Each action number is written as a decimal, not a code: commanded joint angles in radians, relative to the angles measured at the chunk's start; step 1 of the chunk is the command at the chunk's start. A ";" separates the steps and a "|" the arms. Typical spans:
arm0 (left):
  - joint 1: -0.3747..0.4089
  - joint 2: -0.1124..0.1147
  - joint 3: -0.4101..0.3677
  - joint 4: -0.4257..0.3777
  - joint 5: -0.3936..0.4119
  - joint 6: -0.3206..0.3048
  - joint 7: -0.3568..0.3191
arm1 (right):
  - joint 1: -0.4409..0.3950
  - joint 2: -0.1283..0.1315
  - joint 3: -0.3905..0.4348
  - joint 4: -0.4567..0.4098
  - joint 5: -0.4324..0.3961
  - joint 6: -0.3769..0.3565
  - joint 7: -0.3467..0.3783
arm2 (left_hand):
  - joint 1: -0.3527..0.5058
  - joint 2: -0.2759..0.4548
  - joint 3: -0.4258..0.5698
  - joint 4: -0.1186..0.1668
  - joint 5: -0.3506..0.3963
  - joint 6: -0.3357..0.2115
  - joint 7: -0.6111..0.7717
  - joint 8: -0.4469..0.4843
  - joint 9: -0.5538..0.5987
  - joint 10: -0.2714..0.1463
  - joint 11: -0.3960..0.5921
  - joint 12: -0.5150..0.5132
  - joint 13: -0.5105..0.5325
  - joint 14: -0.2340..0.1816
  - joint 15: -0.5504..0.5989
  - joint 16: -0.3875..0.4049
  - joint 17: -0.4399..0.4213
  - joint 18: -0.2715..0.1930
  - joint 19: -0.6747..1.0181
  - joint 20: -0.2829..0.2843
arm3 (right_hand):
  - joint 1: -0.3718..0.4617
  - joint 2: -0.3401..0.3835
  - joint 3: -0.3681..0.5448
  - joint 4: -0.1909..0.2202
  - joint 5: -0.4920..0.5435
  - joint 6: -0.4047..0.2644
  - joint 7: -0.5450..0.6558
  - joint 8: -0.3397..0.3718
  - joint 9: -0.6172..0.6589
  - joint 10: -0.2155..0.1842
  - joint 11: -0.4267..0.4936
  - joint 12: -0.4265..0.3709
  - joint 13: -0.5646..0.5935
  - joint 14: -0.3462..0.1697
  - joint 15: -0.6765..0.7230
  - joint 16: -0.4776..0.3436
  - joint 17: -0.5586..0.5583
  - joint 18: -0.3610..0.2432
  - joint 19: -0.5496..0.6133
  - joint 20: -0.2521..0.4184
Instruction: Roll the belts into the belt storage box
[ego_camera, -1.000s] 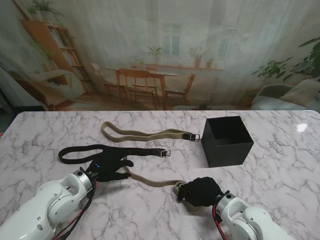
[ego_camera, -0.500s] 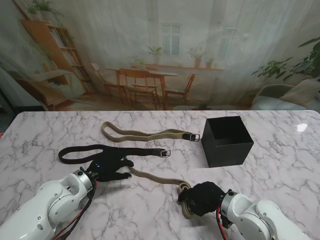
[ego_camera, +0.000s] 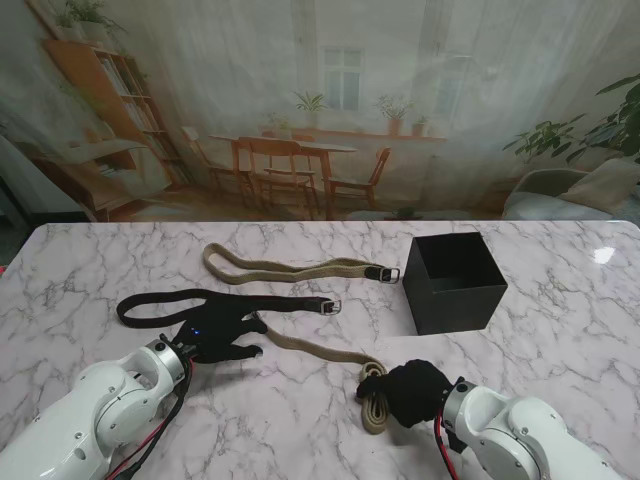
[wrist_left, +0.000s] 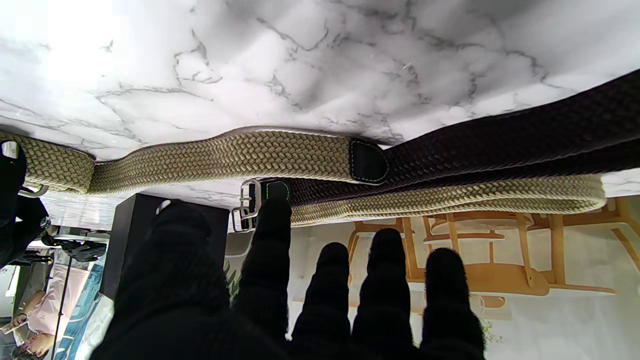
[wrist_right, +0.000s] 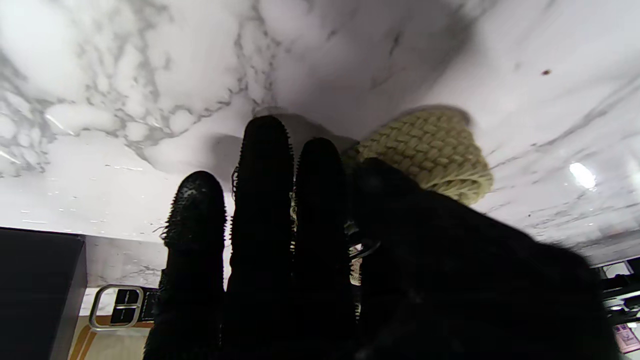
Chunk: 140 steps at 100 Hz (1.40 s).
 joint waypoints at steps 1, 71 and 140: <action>-0.001 0.000 0.003 0.001 0.000 0.000 -0.014 | -0.009 -0.003 -0.002 0.011 -0.014 0.016 -0.006 | 0.030 0.037 -0.016 -0.019 0.020 0.022 0.012 0.002 -0.043 0.016 -0.013 0.012 0.004 0.009 -0.006 0.021 -0.018 0.030 -0.027 -0.015 | -0.079 0.048 -0.068 -0.015 0.134 -0.090 0.211 0.025 -0.086 0.008 0.023 0.067 -0.010 0.001 0.058 0.041 -0.031 0.054 -0.012 0.056; -0.003 0.000 0.005 0.005 -0.002 -0.003 -0.012 | -0.023 -0.017 -0.025 0.025 0.021 0.095 -0.092 | 0.028 0.036 -0.017 -0.020 0.020 0.019 0.012 0.001 -0.044 0.017 -0.013 0.012 0.004 0.008 -0.006 0.021 -0.021 0.033 -0.033 -0.018 | -0.198 -0.063 -0.047 -0.050 0.399 -0.097 0.615 -0.104 -0.693 0.218 -0.290 -0.332 -0.511 0.148 -0.273 -0.268 -0.239 0.293 -0.217 0.034; -0.006 0.000 0.010 0.007 -0.006 -0.003 -0.017 | 0.010 -0.034 -0.085 0.091 0.041 0.158 -0.234 | 0.029 0.036 -0.016 -0.020 0.019 0.019 0.012 0.001 -0.044 0.015 -0.013 0.012 0.004 0.007 -0.007 0.021 -0.021 0.032 -0.037 -0.020 | 0.011 0.001 -0.079 -0.056 0.190 -0.153 0.606 -0.061 -0.137 0.020 0.156 -0.006 -0.043 -0.005 0.092 -0.033 0.042 0.137 0.053 0.072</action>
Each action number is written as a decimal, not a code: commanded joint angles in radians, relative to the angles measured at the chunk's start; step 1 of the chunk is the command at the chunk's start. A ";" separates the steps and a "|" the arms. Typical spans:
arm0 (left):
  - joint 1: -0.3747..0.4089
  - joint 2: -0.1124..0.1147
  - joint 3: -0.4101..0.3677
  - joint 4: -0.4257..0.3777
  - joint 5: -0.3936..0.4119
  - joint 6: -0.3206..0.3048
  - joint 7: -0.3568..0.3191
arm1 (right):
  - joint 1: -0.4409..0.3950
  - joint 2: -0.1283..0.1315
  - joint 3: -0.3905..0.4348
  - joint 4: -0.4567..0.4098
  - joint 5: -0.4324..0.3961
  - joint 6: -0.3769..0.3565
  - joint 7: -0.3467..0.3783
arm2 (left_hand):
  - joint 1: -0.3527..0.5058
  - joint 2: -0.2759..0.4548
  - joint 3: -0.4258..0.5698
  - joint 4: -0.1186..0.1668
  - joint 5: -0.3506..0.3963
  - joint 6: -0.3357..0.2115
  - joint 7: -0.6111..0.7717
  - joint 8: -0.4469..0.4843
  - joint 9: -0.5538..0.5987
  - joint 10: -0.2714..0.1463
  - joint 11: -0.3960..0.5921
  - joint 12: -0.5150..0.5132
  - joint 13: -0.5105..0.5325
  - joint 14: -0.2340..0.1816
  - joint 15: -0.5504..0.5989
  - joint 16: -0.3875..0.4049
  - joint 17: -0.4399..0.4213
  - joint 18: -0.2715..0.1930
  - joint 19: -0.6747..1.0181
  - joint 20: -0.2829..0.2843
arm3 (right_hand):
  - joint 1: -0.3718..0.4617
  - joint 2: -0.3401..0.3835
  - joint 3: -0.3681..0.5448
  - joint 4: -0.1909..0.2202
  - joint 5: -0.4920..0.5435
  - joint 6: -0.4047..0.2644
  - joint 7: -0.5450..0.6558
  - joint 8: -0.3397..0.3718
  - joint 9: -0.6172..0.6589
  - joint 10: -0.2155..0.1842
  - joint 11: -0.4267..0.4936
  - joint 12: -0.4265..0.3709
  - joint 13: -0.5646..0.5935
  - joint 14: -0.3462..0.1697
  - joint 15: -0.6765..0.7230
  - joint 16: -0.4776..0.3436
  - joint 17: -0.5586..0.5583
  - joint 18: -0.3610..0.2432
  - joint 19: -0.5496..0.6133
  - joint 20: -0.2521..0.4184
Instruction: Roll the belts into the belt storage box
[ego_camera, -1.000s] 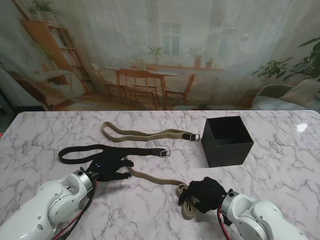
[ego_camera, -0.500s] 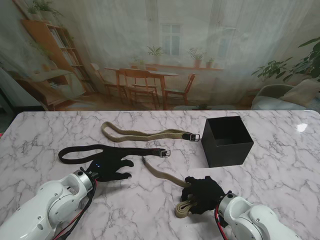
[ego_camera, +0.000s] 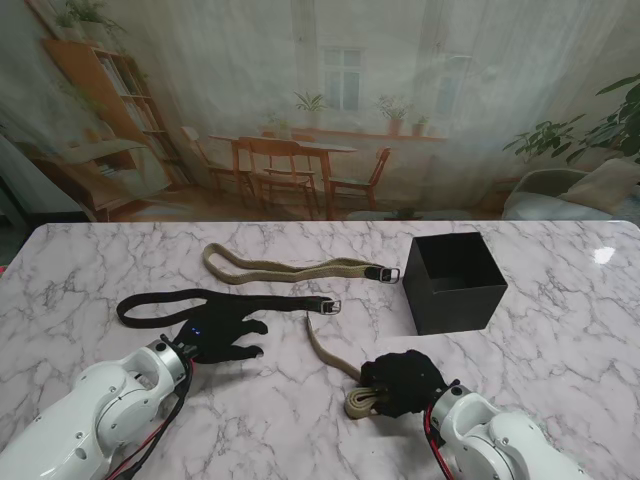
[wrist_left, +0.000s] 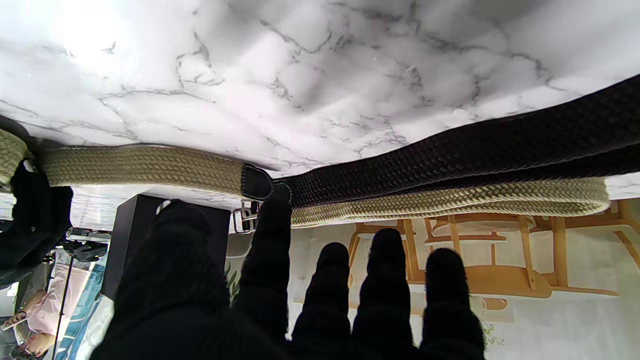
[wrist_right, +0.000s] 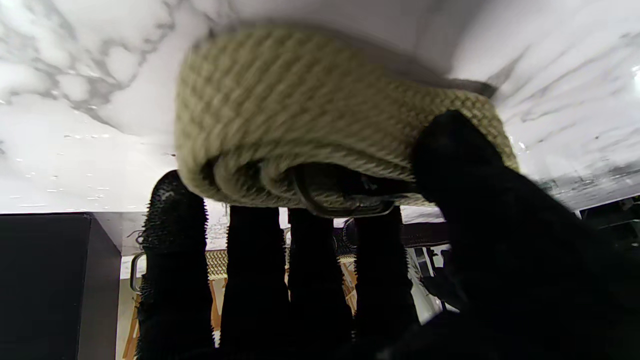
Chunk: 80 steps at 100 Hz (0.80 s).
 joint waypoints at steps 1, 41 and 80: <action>-0.003 0.000 0.005 0.003 -0.003 -0.001 -0.017 | -0.004 -0.005 -0.009 0.027 -0.001 -0.004 -0.001 | 0.029 0.036 -0.016 -0.020 0.019 0.019 0.011 0.001 -0.044 0.015 -0.013 0.012 0.004 0.007 -0.007 0.021 -0.020 0.032 -0.036 -0.020 | 0.130 0.127 0.091 0.051 0.000 -0.163 0.140 0.074 0.127 -0.052 0.082 0.070 0.141 -0.063 0.179 0.083 0.035 -0.034 0.055 0.031; -0.004 -0.001 0.006 0.004 -0.004 0.000 -0.014 | 0.030 -0.010 -0.046 0.087 -0.025 -0.021 -0.110 | 0.029 0.035 -0.016 -0.019 0.019 0.019 0.011 0.001 -0.044 0.014 -0.013 0.012 0.004 0.008 -0.006 0.021 -0.021 0.032 -0.038 -0.020 | 0.094 0.170 0.148 0.135 -0.442 -0.334 -0.310 -0.096 0.442 -0.046 0.182 0.042 0.380 -0.017 0.466 0.178 0.219 -0.034 0.228 0.046; -0.003 -0.001 0.005 0.005 -0.001 -0.002 -0.011 | 0.024 -0.012 -0.026 0.080 0.000 -0.058 -0.098 | 0.028 0.036 -0.016 -0.020 0.019 0.018 0.011 0.001 -0.044 0.015 -0.013 0.012 0.003 0.008 -0.006 0.021 -0.021 0.031 -0.039 -0.020 | -0.010 0.127 0.080 0.054 0.195 -0.002 0.066 -0.191 0.484 -0.076 0.003 -0.002 0.372 -0.019 0.325 0.096 0.221 -0.077 0.195 0.011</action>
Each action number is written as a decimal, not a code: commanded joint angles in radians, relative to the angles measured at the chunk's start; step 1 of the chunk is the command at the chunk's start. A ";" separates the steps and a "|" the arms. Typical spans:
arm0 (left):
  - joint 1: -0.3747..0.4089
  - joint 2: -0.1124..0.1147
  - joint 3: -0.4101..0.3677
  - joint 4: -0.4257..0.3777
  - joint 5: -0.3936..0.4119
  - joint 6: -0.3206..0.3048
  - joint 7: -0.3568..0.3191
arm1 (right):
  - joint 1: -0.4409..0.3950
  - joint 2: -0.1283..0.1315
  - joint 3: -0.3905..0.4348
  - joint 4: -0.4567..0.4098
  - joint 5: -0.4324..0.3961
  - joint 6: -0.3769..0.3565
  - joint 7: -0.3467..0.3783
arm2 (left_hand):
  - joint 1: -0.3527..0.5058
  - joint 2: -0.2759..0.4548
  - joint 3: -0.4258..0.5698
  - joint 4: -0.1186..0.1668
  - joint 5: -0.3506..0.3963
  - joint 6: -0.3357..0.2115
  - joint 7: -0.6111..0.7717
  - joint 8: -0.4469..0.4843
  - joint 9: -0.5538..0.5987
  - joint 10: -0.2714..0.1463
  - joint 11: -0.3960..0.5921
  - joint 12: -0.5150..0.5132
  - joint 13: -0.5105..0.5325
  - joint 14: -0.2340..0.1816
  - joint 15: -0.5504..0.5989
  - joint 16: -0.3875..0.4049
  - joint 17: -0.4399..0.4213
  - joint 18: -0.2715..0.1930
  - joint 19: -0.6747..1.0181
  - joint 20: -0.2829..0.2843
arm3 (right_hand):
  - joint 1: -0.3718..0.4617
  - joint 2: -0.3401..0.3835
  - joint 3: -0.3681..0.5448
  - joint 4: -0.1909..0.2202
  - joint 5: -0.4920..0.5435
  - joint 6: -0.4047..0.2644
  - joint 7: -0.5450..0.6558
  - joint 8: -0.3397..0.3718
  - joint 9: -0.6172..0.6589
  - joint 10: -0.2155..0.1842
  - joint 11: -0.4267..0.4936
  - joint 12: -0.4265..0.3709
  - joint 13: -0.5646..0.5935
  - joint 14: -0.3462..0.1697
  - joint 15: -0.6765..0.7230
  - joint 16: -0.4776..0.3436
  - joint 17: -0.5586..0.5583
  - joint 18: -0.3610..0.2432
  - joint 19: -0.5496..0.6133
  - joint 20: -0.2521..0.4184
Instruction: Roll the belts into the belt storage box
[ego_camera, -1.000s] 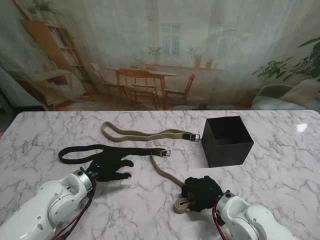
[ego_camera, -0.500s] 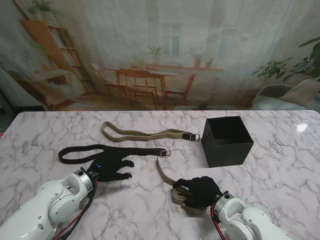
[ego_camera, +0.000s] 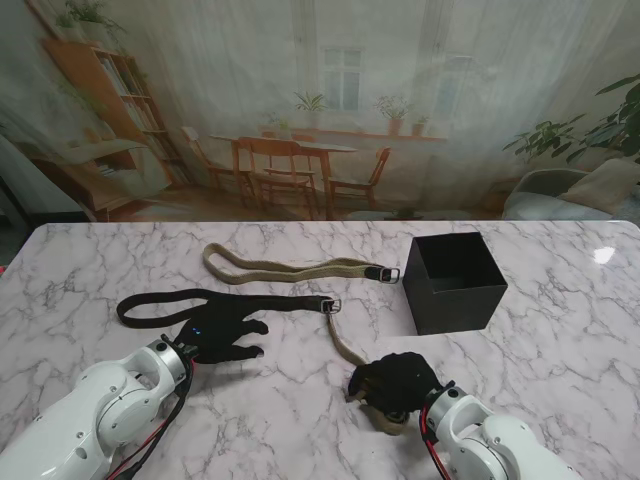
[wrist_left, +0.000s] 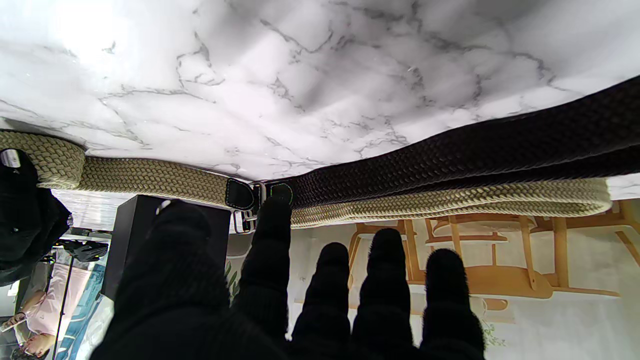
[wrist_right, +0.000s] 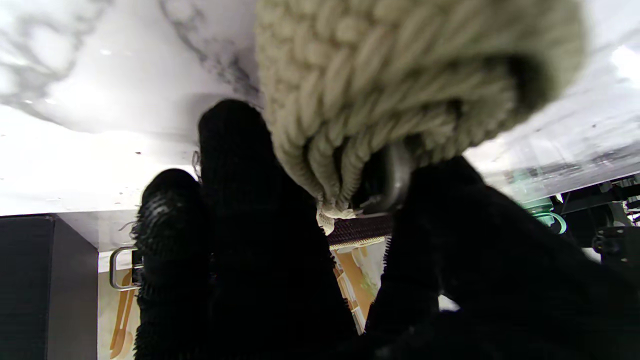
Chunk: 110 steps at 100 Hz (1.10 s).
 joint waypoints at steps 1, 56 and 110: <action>0.000 -0.001 0.002 0.002 0.000 -0.002 -0.012 | -0.012 0.001 0.010 -0.001 -0.006 -0.011 0.016 | 0.028 0.036 -0.016 -0.020 0.019 0.018 0.011 0.001 -0.044 0.015 -0.013 0.012 0.003 0.008 -0.006 0.021 -0.021 0.031 -0.027 -0.020 | -0.040 -0.014 0.098 0.035 0.113 0.313 0.178 0.018 0.080 -0.229 -0.060 -0.048 -0.006 -0.056 -0.105 -0.028 -0.006 -0.041 -0.009 -0.001; -0.002 0.000 0.004 0.003 -0.002 -0.001 -0.016 | -0.043 0.053 0.118 -0.182 0.121 -0.087 0.535 | 0.029 0.038 -0.016 -0.020 0.019 0.019 0.011 0.001 -0.044 0.014 -0.013 0.012 0.003 0.008 -0.007 0.021 -0.022 0.031 -0.030 -0.020 | -0.139 -0.109 0.393 0.280 -0.242 0.610 -0.361 0.315 -0.275 -0.226 -0.317 -0.252 -0.281 -0.155 -0.535 -0.250 -0.176 -0.187 -0.191 -0.058; -0.005 0.000 0.006 0.005 -0.004 0.001 -0.018 | -0.019 0.043 0.051 -0.102 -0.001 -0.053 0.387 | 0.029 0.037 -0.016 -0.020 0.018 0.019 0.011 0.001 -0.045 0.014 -0.013 0.012 0.003 0.007 -0.007 0.021 -0.023 0.031 -0.031 -0.020 | -0.062 -0.152 0.108 0.060 -0.119 0.214 0.261 0.543 -0.621 -0.068 -0.181 -0.114 -0.448 -0.052 -0.438 -0.117 -0.296 -0.007 -0.197 0.047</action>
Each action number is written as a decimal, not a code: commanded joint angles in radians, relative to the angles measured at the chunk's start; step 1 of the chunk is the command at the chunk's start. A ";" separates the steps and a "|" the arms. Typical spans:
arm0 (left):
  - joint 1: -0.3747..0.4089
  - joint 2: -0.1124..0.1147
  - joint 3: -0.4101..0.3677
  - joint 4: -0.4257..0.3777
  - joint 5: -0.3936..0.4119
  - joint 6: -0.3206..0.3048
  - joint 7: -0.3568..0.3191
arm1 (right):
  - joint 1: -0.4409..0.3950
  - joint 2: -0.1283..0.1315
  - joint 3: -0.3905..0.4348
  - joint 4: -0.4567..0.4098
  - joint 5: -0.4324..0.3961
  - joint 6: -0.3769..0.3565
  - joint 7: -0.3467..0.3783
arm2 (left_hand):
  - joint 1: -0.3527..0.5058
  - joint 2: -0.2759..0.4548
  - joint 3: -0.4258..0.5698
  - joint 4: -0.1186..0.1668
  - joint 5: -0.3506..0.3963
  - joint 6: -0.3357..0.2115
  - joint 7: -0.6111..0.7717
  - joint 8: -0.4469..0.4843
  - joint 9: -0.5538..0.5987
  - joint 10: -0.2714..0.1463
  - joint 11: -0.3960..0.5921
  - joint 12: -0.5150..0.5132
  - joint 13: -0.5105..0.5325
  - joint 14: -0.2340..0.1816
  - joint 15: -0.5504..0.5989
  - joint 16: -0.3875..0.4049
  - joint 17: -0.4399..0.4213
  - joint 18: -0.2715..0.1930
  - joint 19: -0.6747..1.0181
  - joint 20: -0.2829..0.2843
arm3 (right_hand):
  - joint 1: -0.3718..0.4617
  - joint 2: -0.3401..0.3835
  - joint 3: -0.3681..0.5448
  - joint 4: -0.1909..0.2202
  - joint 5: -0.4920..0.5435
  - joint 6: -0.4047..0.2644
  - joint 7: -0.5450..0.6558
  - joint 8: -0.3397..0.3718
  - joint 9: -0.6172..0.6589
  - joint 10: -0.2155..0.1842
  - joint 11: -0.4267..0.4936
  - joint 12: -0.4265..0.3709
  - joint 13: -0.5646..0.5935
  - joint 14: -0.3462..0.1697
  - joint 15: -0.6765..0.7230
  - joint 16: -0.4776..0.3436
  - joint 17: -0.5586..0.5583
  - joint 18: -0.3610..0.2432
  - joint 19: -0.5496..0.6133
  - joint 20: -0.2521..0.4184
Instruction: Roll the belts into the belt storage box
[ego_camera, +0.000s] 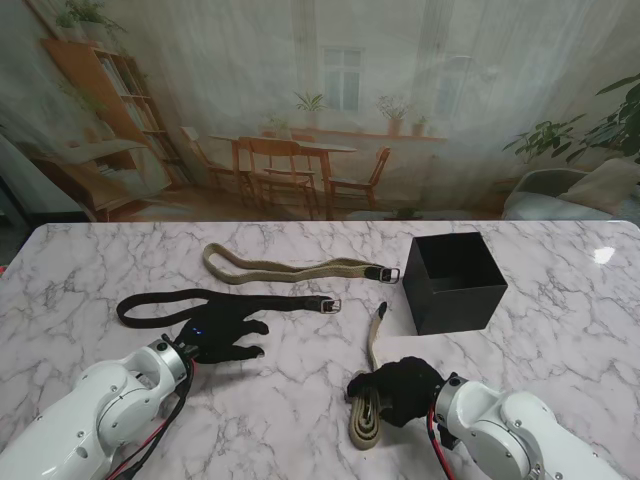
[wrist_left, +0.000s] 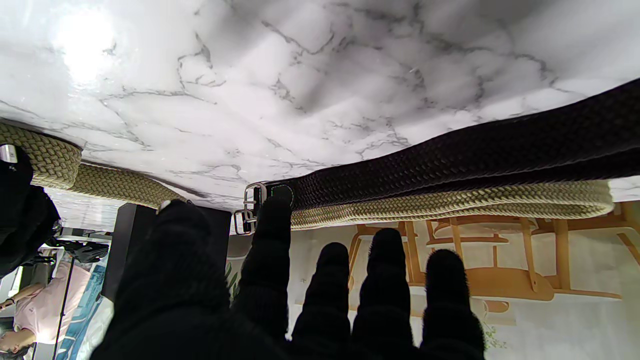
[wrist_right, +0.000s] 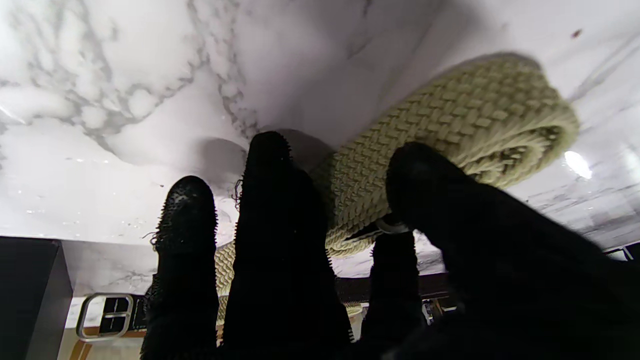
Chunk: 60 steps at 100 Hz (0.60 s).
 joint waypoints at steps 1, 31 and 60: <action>-0.001 0.000 0.003 0.002 -0.002 0.001 -0.013 | -0.012 -0.005 -0.011 0.037 -0.016 0.012 0.008 | 0.029 0.036 -0.016 -0.020 0.018 0.020 0.011 0.001 -0.045 0.014 -0.013 0.012 0.003 0.007 -0.007 0.021 -0.019 0.031 -0.031 -0.020 | -0.020 -0.051 -0.103 -0.087 0.174 0.028 0.670 0.039 -0.179 0.004 -0.157 -0.036 -0.119 0.053 -0.114 -0.071 -0.017 0.047 0.022 0.025; -0.004 0.000 0.005 0.005 -0.003 -0.002 -0.014 | -0.026 -0.016 -0.024 0.053 -0.068 0.057 -0.108 | 0.027 0.036 -0.017 -0.020 0.018 0.019 0.011 0.001 -0.045 0.014 -0.013 0.012 0.003 0.007 -0.007 0.021 -0.019 0.032 -0.032 -0.020 | -0.031 -0.077 -0.088 -0.097 0.324 0.016 0.816 -0.174 -0.344 0.132 -0.284 -0.168 -0.285 0.144 -0.249 -0.203 -0.128 0.184 -0.135 -0.051; -0.005 0.000 0.006 0.007 -0.004 -0.003 -0.015 | -0.021 -0.026 -0.048 0.081 -0.042 0.100 -0.178 | 0.027 0.037 -0.016 -0.020 0.018 0.018 0.010 0.001 -0.045 0.014 -0.014 0.011 0.003 0.006 -0.007 0.021 -0.019 0.033 -0.033 -0.020 | 0.055 -0.042 -0.081 -0.106 0.290 0.043 0.840 -0.201 0.045 -0.052 -0.145 -0.109 -0.059 0.076 -0.161 -0.182 0.001 0.174 -0.068 -0.062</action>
